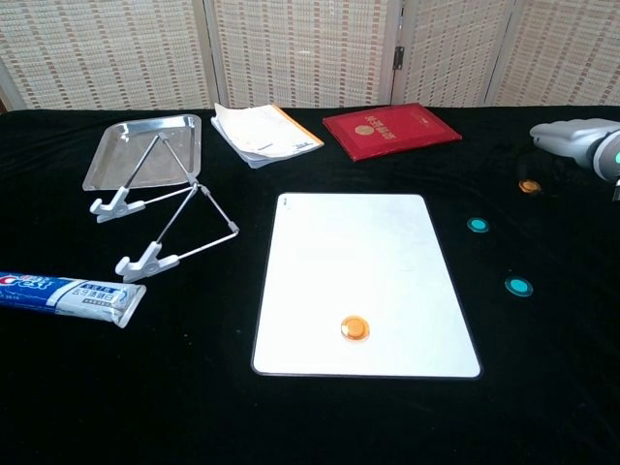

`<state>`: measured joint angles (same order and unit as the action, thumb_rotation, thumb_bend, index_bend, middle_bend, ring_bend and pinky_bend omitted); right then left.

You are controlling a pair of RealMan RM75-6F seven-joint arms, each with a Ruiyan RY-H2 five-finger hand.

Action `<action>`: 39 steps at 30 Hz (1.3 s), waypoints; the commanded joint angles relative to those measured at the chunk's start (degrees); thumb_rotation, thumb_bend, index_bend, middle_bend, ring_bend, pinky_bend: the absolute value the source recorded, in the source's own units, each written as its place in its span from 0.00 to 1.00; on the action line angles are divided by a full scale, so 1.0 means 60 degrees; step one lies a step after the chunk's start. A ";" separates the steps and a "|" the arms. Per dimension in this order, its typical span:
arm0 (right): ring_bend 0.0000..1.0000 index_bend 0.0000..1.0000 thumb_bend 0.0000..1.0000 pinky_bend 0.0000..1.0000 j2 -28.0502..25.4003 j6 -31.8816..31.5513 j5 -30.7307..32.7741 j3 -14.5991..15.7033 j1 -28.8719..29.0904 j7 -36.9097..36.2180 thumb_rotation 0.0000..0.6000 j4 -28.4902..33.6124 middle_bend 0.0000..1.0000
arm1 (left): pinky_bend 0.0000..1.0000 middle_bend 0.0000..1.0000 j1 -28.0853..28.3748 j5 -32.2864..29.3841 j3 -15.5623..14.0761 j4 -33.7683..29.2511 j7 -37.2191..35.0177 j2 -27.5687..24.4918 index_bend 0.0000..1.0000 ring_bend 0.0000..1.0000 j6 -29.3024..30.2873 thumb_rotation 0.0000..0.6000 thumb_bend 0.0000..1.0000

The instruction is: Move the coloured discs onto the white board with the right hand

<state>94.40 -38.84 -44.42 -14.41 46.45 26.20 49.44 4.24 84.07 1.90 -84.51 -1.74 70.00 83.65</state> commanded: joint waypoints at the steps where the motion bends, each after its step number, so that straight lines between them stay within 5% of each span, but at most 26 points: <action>1: 0.06 0.52 0.42 0.00 -0.1173 -0.0736 -0.1229 0.0225 -0.0459 -0.0626 1.00 0.2257 0.23 | 0.00 0.02 0.0002 0.0014 0.0007 -0.0020 0.0004 -0.0017 0.03 0.07 0.0019 1.00 0.20; 8: 0.07 0.52 0.43 0.00 -0.2482 -0.1499 -0.3259 0.1047 -0.0878 -0.0701 1.00 0.5553 0.23 | 0.00 0.02 0.0022 0.0073 0.0014 -0.0137 0.0028 -0.0077 0.03 0.07 0.0049 1.00 0.20; 12: 0.06 0.52 0.43 0.00 -0.2600 -0.1654 -0.4221 0.1475 -0.0892 -0.0625 1.00 0.6539 0.23 | 0.00 0.02 0.0022 0.0130 0.0007 -0.0202 0.0051 -0.0091 0.03 0.07 0.0096 1.00 0.20; 23: 0.06 0.52 0.43 0.00 -0.1979 -0.1663 -0.5741 0.2456 -0.0798 0.0072 1.00 0.7182 0.23 | 0.00 0.02 -0.0084 0.0072 -0.0047 -0.0028 -0.0152 -0.0075 0.03 0.07 0.0133 1.00 0.20; 39: 0.06 0.51 0.43 0.00 -0.1742 -0.1898 -0.6252 0.2798 -0.0910 0.0771 1.00 0.7403 0.22 | 0.00 0.02 -0.0135 0.0103 -0.0077 0.0265 -0.0455 0.0041 0.03 0.07 0.0145 1.00 0.20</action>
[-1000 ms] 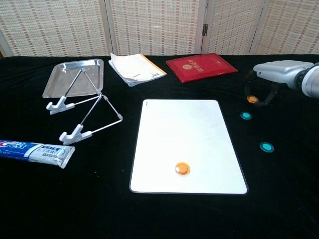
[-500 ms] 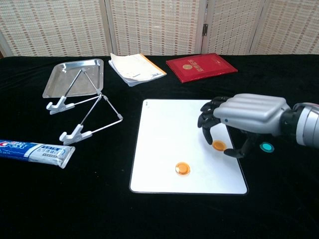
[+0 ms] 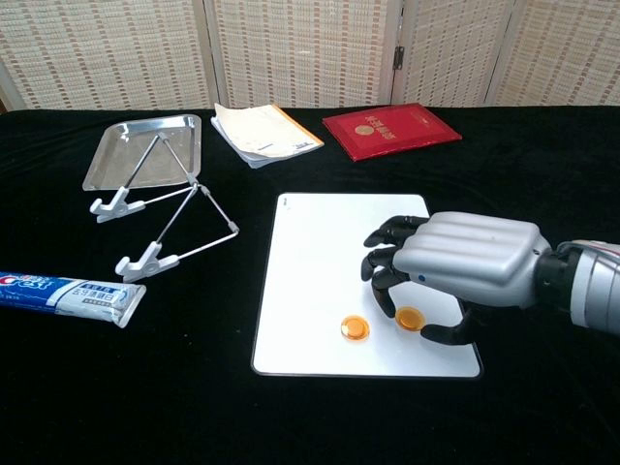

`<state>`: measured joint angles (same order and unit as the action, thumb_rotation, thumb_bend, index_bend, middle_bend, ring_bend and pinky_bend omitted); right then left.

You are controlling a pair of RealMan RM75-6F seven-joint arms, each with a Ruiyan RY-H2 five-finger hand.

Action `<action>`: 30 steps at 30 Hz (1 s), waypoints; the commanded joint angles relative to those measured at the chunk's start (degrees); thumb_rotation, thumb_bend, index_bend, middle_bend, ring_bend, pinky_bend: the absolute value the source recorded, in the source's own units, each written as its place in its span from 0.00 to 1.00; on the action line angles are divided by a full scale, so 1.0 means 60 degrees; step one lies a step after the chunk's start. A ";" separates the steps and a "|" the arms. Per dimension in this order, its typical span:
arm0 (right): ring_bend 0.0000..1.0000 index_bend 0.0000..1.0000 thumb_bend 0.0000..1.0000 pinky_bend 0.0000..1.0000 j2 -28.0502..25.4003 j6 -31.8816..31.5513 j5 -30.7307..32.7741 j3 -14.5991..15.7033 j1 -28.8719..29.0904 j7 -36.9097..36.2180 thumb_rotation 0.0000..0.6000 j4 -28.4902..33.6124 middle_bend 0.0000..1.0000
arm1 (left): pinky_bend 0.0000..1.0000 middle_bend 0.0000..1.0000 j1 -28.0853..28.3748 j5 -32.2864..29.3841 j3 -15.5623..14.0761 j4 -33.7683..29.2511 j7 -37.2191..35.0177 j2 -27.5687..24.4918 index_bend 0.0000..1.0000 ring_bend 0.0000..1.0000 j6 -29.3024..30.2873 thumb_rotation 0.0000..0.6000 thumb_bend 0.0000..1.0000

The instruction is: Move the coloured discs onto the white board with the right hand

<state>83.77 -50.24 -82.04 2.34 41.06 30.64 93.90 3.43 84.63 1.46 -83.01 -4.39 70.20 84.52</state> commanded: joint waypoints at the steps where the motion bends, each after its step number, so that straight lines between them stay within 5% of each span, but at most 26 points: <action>1: 0.06 0.51 0.43 0.00 0.0045 0.0013 0.0032 0.0002 -0.0010 0.0050 1.00 -0.0020 0.21 | 0.00 0.02 0.0001 0.0016 -0.0004 0.0025 -0.0020 0.0012 0.03 0.07 -0.0001 1.00 0.20; 8: 0.06 0.47 0.43 0.00 0.0162 0.0081 0.0081 -0.0015 0.0020 0.0238 1.00 -0.0057 0.21 | 0.00 0.02 -0.0036 -0.0002 0.0013 0.0118 -0.0130 0.0033 0.03 0.07 0.0044 1.00 0.20; 18: 0.05 0.22 0.42 0.00 0.0080 0.0011 0.0249 -0.0045 -0.0024 0.0568 1.00 0.0157 0.20 | 0.00 0.02 -0.0059 0.0004 0.0013 0.0309 -0.0271 0.0124 0.03 0.07 0.0050 1.00 0.20; 30: 0.06 0.33 0.43 0.00 -0.1074 -0.1607 0.0783 -0.0505 -0.1048 -0.0614 1.00 -0.0090 0.20 | 0.00 0.02 0.0052 0.0147 0.0030 0.0181 -0.0170 0.0113 0.03 0.07 0.0016 1.00 0.20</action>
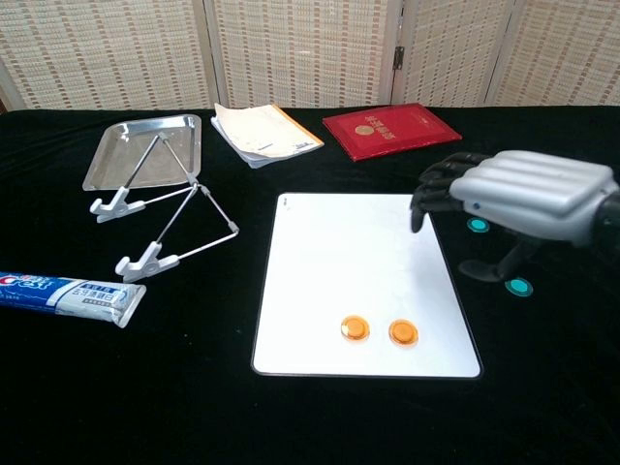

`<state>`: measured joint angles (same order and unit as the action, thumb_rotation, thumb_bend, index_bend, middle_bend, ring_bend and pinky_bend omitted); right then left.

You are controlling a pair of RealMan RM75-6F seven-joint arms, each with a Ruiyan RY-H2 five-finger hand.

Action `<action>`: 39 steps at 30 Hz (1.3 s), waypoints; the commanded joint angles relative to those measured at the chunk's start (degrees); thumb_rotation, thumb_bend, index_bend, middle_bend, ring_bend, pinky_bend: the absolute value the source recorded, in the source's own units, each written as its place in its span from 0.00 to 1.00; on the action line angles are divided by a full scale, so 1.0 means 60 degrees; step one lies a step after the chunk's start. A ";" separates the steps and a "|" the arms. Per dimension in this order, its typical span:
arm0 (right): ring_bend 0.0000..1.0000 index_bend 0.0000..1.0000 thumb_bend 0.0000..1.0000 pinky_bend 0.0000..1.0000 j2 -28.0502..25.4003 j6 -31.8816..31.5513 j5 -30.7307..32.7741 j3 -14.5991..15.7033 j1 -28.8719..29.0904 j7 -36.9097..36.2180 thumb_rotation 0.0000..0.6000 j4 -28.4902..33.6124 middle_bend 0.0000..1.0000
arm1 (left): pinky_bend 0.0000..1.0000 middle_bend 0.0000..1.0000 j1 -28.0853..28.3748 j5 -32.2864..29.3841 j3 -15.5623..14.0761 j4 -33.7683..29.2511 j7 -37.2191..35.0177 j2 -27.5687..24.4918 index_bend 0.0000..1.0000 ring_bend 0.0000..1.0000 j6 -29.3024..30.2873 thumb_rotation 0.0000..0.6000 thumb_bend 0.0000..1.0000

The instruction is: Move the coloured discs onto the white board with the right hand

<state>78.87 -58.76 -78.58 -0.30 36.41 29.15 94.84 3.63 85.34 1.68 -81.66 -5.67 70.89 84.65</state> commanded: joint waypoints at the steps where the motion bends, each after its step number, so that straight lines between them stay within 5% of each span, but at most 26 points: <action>1: 0.06 0.34 0.43 0.00 -0.0300 -0.0212 0.0244 -0.0053 -0.0336 -0.0489 1.00 -0.0342 0.20 | 0.00 0.02 0.0025 0.0041 -0.0010 -0.0074 0.0072 -0.0003 0.03 0.07 -0.0009 1.00 0.20; 15: 0.06 0.36 0.43 0.00 0.0140 0.0011 0.0003 0.0449 -0.0969 -0.1976 1.00 -0.1822 0.20 | 0.00 0.02 0.0081 0.0097 -0.0020 -0.0368 0.0304 -0.0115 0.03 0.07 -0.0020 1.00 0.20; 39: 0.06 0.38 0.43 0.00 0.0876 0.0328 -0.0120 0.0270 -0.1070 -0.2105 1.00 -0.2894 0.20 | 0.00 0.02 0.0102 0.0018 -0.0044 -0.0242 0.0272 -0.0038 0.03 0.07 -0.0129 1.00 0.20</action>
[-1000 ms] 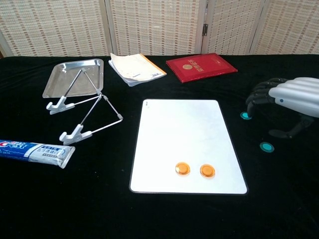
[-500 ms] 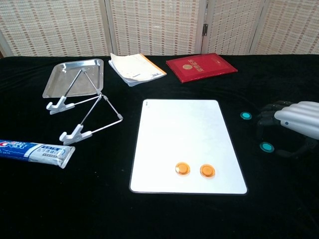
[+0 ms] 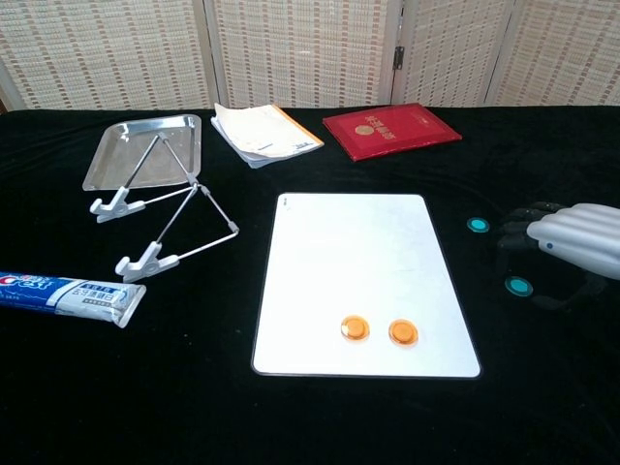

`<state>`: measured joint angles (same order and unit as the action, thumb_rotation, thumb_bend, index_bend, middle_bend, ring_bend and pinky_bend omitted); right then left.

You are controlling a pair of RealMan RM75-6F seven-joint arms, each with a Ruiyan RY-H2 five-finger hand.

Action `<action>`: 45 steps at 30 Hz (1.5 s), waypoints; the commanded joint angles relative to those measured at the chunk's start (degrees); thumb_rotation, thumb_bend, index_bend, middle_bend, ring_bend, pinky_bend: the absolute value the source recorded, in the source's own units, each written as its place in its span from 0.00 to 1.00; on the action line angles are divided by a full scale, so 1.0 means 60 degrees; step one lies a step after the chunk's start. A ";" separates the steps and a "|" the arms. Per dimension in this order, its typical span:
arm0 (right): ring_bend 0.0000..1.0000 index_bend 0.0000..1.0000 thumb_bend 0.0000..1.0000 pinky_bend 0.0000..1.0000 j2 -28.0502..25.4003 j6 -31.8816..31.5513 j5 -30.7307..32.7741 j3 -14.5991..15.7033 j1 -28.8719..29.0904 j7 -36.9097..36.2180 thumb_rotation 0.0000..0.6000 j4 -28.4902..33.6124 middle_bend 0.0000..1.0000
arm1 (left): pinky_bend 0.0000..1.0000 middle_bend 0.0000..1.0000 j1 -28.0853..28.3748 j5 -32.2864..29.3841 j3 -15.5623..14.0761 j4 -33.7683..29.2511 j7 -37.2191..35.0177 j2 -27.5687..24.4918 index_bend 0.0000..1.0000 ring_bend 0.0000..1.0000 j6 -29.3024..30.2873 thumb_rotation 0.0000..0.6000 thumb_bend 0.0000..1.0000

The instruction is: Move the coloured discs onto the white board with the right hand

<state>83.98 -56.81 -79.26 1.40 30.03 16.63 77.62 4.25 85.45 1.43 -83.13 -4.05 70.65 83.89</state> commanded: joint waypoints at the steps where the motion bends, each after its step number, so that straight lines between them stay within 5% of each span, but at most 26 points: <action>1: 0.06 0.39 0.43 0.00 0.0040 0.0005 -0.0016 -0.0017 -0.0014 -0.0035 1.00 -0.0042 0.20 | 0.00 0.02 -0.0001 -0.0005 -0.0002 0.0008 0.0003 0.0006 0.03 0.07 -0.0003 1.00 0.20; 22: 0.06 0.52 0.43 0.00 0.0282 -0.0107 -0.0051 -0.0196 -0.0154 -0.0116 1.00 -0.0415 0.24 | 0.00 0.02 -0.0044 -0.0020 -0.0034 0.0105 -0.0089 0.0035 0.03 0.07 0.0015 1.00 0.20; 31: 0.07 0.52 0.43 0.00 -0.0292 -0.0381 -0.0423 -0.0478 0.0037 -0.0146 1.00 0.0762 0.24 | 0.00 0.02 -0.0046 0.0004 -0.0012 0.0065 -0.0105 -0.0011 0.03 0.07 0.0068 1.00 0.20; 38: 0.06 0.52 0.43 0.00 -0.0034 0.0505 0.0034 -0.1045 0.0913 0.0989 1.00 0.1811 0.23 | 0.00 0.02 -0.0059 0.0069 -0.0034 -0.0058 -0.0027 -0.0046 0.03 0.07 0.0127 1.00 0.20; 45: 0.06 0.52 0.43 0.00 0.0900 0.1434 0.1182 -0.1617 0.1915 0.2263 1.00 0.1781 0.23 | 0.00 0.02 -0.0124 0.0044 -0.0046 -0.0077 -0.0056 -0.0121 0.03 0.07 0.0192 1.00 0.20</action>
<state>87.79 -49.50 -73.92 -7.15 39.93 28.39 88.52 3.51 85.72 1.15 -83.60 -4.38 69.93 85.04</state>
